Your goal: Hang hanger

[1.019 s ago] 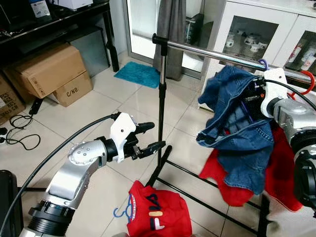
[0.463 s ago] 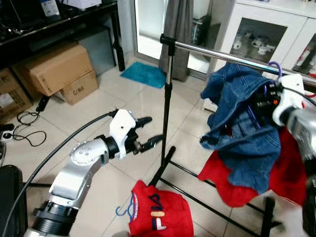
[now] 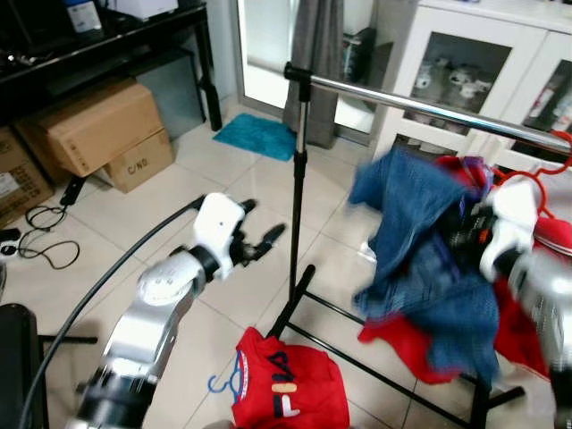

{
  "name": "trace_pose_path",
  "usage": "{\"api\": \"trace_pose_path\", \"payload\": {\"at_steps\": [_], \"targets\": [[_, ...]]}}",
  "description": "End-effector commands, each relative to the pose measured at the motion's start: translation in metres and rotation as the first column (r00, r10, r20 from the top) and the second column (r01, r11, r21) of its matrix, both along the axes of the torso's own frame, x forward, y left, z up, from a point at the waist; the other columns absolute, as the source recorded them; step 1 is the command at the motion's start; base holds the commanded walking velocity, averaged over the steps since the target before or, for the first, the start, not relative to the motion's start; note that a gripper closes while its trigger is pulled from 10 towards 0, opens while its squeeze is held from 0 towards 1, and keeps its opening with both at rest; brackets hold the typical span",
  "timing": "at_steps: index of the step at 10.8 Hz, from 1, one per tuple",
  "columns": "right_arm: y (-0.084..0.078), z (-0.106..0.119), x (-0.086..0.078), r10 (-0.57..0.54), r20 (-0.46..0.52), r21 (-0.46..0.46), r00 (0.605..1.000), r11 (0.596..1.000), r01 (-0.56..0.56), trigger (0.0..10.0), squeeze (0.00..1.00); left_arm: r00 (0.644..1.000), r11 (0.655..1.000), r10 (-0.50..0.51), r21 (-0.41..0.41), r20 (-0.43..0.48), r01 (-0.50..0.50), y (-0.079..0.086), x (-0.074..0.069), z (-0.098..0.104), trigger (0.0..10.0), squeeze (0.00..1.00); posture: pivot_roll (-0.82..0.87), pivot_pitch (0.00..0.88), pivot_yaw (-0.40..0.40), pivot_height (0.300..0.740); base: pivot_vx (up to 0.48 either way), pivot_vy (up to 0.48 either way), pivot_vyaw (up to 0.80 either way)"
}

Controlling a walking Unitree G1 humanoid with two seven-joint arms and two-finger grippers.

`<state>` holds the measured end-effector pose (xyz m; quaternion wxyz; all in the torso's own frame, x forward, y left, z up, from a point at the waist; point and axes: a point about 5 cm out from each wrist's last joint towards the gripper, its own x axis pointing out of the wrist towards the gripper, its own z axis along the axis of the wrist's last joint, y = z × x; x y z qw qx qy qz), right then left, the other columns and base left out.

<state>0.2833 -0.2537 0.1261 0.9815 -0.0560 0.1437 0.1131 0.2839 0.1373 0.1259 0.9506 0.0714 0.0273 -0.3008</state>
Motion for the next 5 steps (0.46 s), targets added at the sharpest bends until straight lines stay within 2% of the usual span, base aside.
{"api": "trace_pose_path", "payload": {"at_steps": [1, 2, 4, 5], "targets": [[0.005, 0.004, 0.000, 0.000, 0.016, -0.007, 1.000, 1.000, 0.000, 0.0, 0.00, 1.000, 1.000, 0.018, 0.000, -0.001, -0.018, 0.002, -0.001, -0.002, 10.0, 0.00, -0.05, 0.013, 0.005, 0.740, 0.000, 0.000, 0.00], [0.020, -0.018, -0.015, -0.017, -0.041, 0.018, 0.999, 1.000, 0.017, 0.0, 0.00, 0.998, 0.998, 0.054, -0.010, -0.007, -0.054, 0.002, -0.004, -0.005, 10.0, 0.00, -0.06, 0.014, -0.014, 0.740, -0.274, 0.000, 0.00], [0.038, -0.037, -0.025, -0.043, -0.083, 0.051, 0.996, 0.998, 0.048, 0.0, 0.00, 0.997, 0.997, 0.071, -0.014, -0.012, -0.072, 0.000, -0.007, -0.007, 10.0, 0.00, -0.05, 0.019, -0.023, 0.740, -0.264, 0.000, 0.00], [0.043, -0.039, -0.026, -0.059, -0.086, 0.062, 0.995, 0.996, 0.064, 0.0, 0.00, 0.997, 0.997, 0.072, -0.014, -0.012, -0.072, 0.000, -0.007, -0.008, 10.0, 0.00, -0.05, 0.018, -0.021, 0.740, -0.240, 0.000, 0.00]]}}
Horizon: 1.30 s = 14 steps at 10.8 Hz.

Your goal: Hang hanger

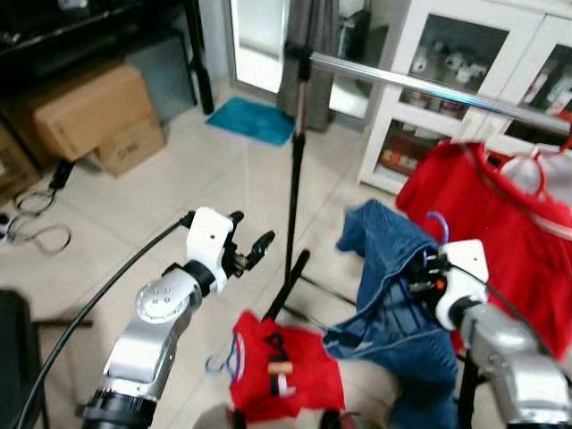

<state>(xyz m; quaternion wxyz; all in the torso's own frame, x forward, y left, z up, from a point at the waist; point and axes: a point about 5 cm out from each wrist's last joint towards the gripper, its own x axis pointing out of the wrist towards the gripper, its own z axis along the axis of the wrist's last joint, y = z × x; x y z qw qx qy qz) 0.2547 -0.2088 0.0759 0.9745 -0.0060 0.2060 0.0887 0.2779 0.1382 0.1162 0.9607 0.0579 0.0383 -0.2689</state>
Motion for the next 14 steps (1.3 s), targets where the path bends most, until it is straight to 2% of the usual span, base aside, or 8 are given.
{"api": "trace_pose_path", "payload": {"at_steps": [1, 4, 5, 9, 10, 11, 13, 14], "targets": [[0.004, 0.012, 0.002, 0.005, 0.053, -0.011, 0.999, 1.000, -0.004, 0.0, 0.00, 1.000, 1.000, 0.000, 0.007, 0.011, 0.000, 0.000, -0.001, 0.002, 10.0, 0.00, -0.05, 0.014, -0.020, 0.740, 0.000, 0.000, 0.00], [0.021, 0.025, 0.008, 0.045, 0.092, 0.009, 0.995, 0.999, -0.046, 0.0, 0.00, 0.994, 0.993, -0.108, 0.050, 0.010, 0.107, -0.008, 0.005, 0.002, 10.0, 0.00, -0.06, 0.003, -0.015, 0.740, 0.000, 0.000, 0.00], [0.028, 0.033, 0.011, 0.073, 0.113, 0.012, 0.991, 0.997, -0.075, 0.0, 0.00, 0.985, 0.985, -0.171, 0.029, -0.003, 0.171, -0.013, 0.011, 0.006, 10.0, 1.00, -0.06, 0.002, -0.015, 0.740, 0.000, 0.000, 0.00], [0.070, 0.078, 0.017, 0.241, 0.211, 0.111, 0.947, 0.957, -0.268, 0.0, 0.00, 0.939, 0.939, -0.340, 0.073, 0.044, 0.336, -0.047, 0.044, 0.017, 10.0, 1.00, -0.08, 0.003, -0.008, 0.740, 0.000, 0.000, 0.00], [0.077, 0.085, 0.017, 0.270, 0.222, 0.110, 0.937, 0.948, -0.300, 0.0, 0.00, 0.885, 0.887, -0.462, 0.042, 0.051, 0.460, -0.064, 0.042, 0.021, 10.0, 0.11, -0.09, 0.002, -0.003, 0.740, 0.000, 0.000, 0.00], [0.080, 0.086, 0.018, 0.281, 0.222, 0.113, 0.934, 0.944, -0.311, 0.0, 0.00, 0.852, 0.854, -0.521, 0.037, 0.058, 0.520, -0.072, 0.039, 0.023, 10.0, 0.00, -0.10, 0.002, 0.002, 0.740, 0.000, 0.000, 0.00], [0.085, 0.087, 0.019, 0.297, 0.214, 0.114, 0.931, 0.938, -0.326, 0.0, 0.00, 0.808, 0.809, -0.587, 0.006, 0.051, 0.588, -0.081, 0.035, 0.021, 10.0, 0.00, -0.10, 0.005, 0.002, 0.740, 0.000, 0.000, 0.00], [0.088, 0.090, 0.019, 0.308, 0.214, 0.120, 0.927, 0.933, -0.338, 0.0, 0.00, 0.877, 0.872, -0.479, 0.132, 0.027, 0.472, -0.073, 0.048, 0.012, 10.0, 0.00, -0.10, 0.005, 0.002, 0.740, 0.000, 0.000, 0.00]]}}
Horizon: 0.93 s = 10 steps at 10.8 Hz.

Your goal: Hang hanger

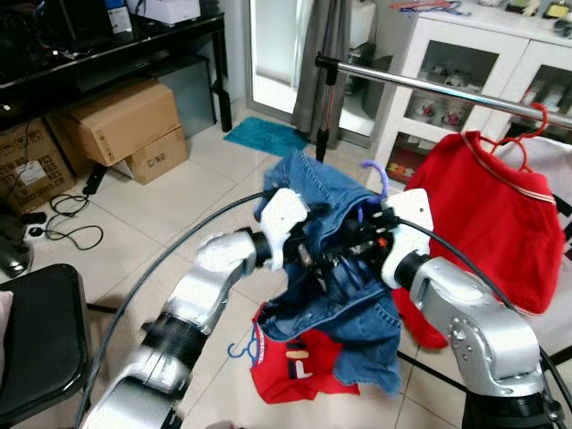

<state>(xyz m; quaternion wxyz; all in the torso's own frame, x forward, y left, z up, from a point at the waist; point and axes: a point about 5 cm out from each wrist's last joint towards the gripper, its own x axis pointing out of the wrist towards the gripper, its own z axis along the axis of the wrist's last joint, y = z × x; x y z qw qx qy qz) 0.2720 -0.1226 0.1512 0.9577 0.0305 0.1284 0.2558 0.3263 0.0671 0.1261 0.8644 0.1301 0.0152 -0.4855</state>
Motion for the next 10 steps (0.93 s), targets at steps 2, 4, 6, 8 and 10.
{"api": "trace_pose_path", "payload": {"at_steps": [2, 4, 6, 8, 10], "targets": [[0.001, 0.017, 0.002, 0.011, 0.061, 0.017, 0.998, 1.000, -0.013, 0.0, 0.00, 0.996, 0.995, 0.072, 0.068, 0.046, -0.075, 0.008, 0.005, 0.001, 7.1, 0.00, -0.09, 0.003, 0.000, 0.740, 0.000, 0.000, 0.00], [-0.002, 0.022, 0.005, 0.002, 0.066, 0.038, 0.998, 0.999, -0.005, 0.0, 0.00, 0.989, 0.978, 0.129, 0.154, 0.071, -0.139, 0.018, 0.009, -0.010, 0.0, 0.00, -0.09, 0.003, -0.002, 0.740, 0.000, 0.000, 0.00], [-0.007, 0.025, 0.007, -0.011, 0.071, 0.041, 0.997, 0.999, 0.008, 0.0, 0.00, 0.975, 0.964, 0.197, 0.162, 0.101, -0.211, 0.025, 0.014, -0.008, 0.0, 0.00, -0.09, 0.004, -0.001, 0.740, 0.000, 0.000, 0.00], [-0.014, 0.027, 0.010, -0.034, 0.071, 0.038, 0.997, 0.999, 0.032, 0.0, 0.00, 0.972, 0.959, 0.212, 0.168, 0.097, -0.226, 0.030, 0.013, -0.011, 0.0, 0.00, -0.09, 0.004, -0.001, 0.740, 0.000, 0.000, 0.00], [-0.016, 0.029, 0.012, -0.036, 0.074, 0.038, 0.997, 0.999, 0.034, 0.0, 0.00, 0.964, 0.955, 0.241, 0.149, 0.113, -0.256, 0.030, 0.015, -0.008, 0.0, 0.00, -0.09, 0.004, -0.001, 0.740, 0.000, 0.000, 0.00]]}}
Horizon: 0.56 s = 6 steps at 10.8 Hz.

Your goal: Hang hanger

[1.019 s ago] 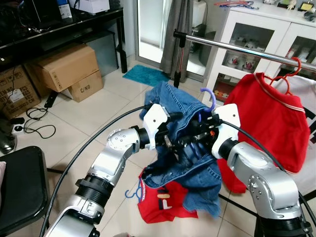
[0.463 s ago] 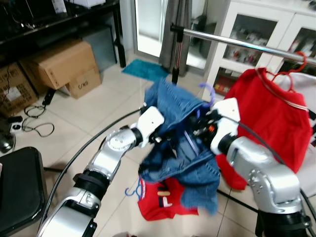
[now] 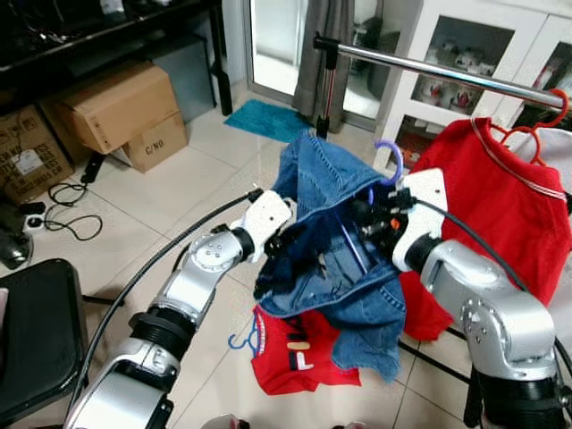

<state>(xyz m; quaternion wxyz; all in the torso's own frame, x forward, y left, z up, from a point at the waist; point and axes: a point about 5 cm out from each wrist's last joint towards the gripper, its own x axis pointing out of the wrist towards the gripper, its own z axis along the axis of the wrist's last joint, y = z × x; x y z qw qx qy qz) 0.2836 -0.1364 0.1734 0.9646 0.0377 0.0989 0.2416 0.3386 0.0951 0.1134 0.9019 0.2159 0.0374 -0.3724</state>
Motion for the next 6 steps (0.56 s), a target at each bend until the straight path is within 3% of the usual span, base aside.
{"api": "trace_pose_path", "payload": {"at_steps": [1, 6], "targets": [[-0.0025, 0.0063, 0.0004, -0.002, 0.021, 0.012, 1.000, 1.000, 0.002, 0.0, 0.00, 1.000, 1.000, 0.016, -0.003, 0.021, -0.016, 0.0026, 0.0031, 0.0049, 0.0, 0.00, -0.09, 0.000, -0.005, 0.740, 0.000, 0.000, 0.00], [-0.0050, 0.0058, 0.0005, -0.001, 0.020, 0.009, 1.000, 1.000, 0.001, 0.0, 0.00, 1.000, 1.000, 0.014, -0.021, 0.021, -0.014, 0.0032, 0.0034, 0.0065, 0.0, 0.00, -0.09, 0.000, -0.005, 0.740, 0.000, 0.000, 0.00]]}}
